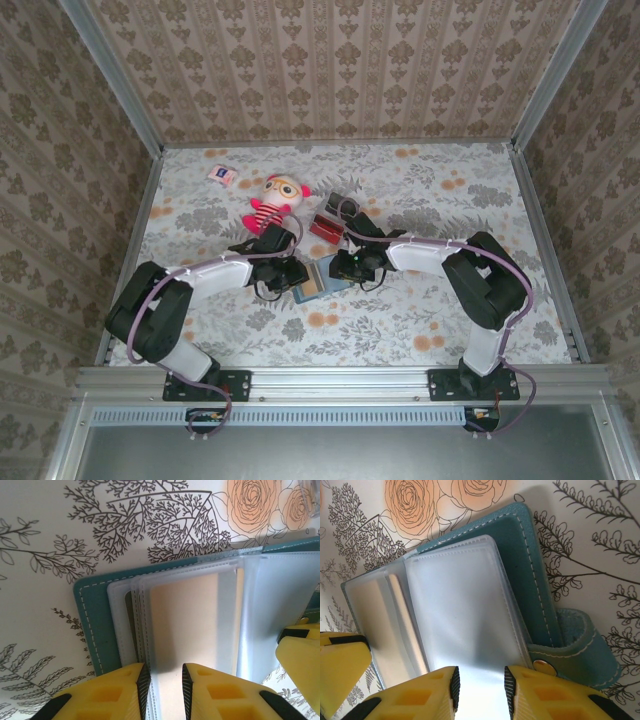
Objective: Take the credit cards out of the card holder
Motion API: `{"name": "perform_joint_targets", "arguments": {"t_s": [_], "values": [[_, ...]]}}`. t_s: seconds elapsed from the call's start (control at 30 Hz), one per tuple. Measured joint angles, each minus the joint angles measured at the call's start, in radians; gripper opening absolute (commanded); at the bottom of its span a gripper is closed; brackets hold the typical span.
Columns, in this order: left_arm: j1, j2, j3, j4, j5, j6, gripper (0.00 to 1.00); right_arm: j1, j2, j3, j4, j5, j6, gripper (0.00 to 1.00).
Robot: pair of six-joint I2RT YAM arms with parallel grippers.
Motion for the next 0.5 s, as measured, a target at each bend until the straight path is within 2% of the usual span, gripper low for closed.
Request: {"name": "perform_joint_targets", "arguments": {"t_s": [0.5], "values": [[0.005,0.017,0.0,0.048,0.049,0.0,0.28,0.0,0.0,0.0,0.0,0.0,0.0,0.35]]}}
